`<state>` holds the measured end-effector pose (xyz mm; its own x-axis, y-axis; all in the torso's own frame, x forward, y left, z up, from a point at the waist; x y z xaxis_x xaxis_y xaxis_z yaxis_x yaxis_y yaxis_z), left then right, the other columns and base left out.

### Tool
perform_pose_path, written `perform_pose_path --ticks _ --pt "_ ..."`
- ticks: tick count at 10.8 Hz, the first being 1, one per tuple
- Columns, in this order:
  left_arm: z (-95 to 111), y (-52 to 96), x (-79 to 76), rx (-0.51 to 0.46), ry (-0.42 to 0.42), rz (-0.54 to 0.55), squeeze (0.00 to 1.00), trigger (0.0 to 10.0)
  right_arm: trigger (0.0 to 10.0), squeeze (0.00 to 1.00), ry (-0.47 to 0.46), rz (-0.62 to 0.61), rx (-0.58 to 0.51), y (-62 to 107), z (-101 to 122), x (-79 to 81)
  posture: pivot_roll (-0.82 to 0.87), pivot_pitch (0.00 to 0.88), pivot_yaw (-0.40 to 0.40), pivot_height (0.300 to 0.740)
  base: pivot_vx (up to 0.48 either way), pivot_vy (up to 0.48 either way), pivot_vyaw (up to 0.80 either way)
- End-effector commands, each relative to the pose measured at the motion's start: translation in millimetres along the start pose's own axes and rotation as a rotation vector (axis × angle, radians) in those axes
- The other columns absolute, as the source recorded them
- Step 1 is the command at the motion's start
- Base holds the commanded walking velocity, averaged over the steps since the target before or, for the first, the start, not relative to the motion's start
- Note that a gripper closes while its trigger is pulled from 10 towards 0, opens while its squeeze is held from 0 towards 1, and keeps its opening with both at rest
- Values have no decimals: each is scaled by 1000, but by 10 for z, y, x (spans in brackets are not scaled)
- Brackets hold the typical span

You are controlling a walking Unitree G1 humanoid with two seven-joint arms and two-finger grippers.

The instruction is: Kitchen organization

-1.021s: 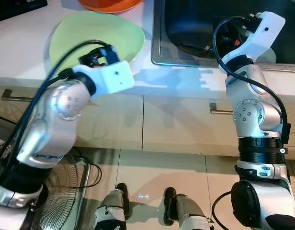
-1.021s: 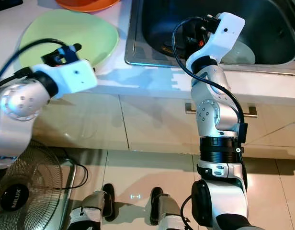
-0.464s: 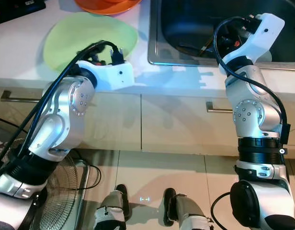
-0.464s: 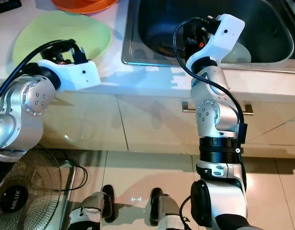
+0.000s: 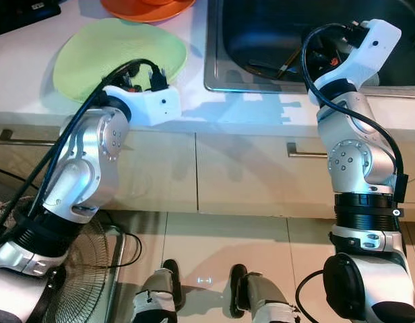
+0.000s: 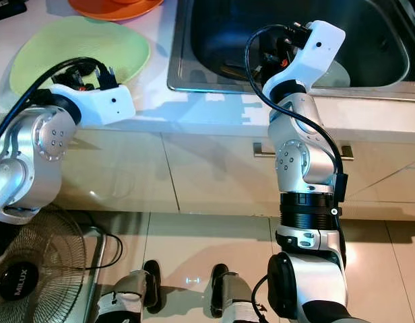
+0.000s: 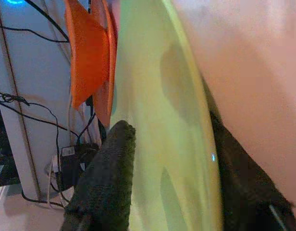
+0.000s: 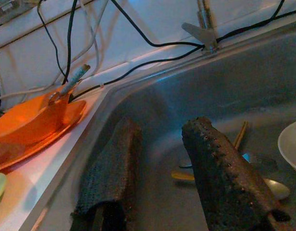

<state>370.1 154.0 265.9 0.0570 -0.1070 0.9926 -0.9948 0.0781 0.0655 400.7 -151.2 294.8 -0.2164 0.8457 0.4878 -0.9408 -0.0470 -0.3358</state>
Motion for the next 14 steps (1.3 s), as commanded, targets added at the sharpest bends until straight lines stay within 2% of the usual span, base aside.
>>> perform_pose_path --ticks 1,5,8,9,10,11,12,13,14 --pt "-58 -40 -375 21 15 -160 0 0 10000 0 -6 -4 -12 6 50 -2 185 300 -25 740 0 0 0" --pt "-27 -12 -350 0 26 -156 0 0 10000 0 -11 -7 -12 -12 51 -18 187 299 -29 740 0 0 0" --pt "96 60 -225 -49 73 -134 0 0 10000 0 -12 -6 -10 -31 54 -27 192 295 -36 740 0 0 0" --pt "247 110 -85 -127 197 -125 0 0 10000 0 -11 -1 -7 -51 49 -22 197 292 -40 740 0 0 0" --pt "278 123 -44 -148 234 -123 0 0 10000 0 -13 0 -6 -58 47 -20 199 290 -42 740 0 0 0" --pt "383 173 45 -224 363 -139 0 0 10000 0 -15 6 -4 -70 48 -13 201 288 -44 740 0 0 0" --pt "478 227 215 -298 458 -116 0 0 10000 0 -19 10 -3 -81 50 -11 204 285 -46 740 0 0 0" --pt "557 262 420 -366 526 -55 0 6863 10000 0 -21 11 -3 -94 54 -11 207 282 -47 740 0 0 0" --pt "666 317 671 -465 655 27 0 10000 10000 0 -21 15 -3 -105 57 -6 207 278 -46 740 0 0 0"
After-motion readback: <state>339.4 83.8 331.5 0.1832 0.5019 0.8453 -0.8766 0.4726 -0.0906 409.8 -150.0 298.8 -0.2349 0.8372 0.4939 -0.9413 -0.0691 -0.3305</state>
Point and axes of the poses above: a point about 5 cm out from each wrist's last joint towards the gripper, its own y axis pointing back from the gripper into the wrist, its own z axis along the axis of the wrist's last joint, x = y × z, the point moved 4 cm from there along -y, pointing out of the wrist towards the gripper, and after that the axes turned 10 degrees about -y, right-handed, at the moved point
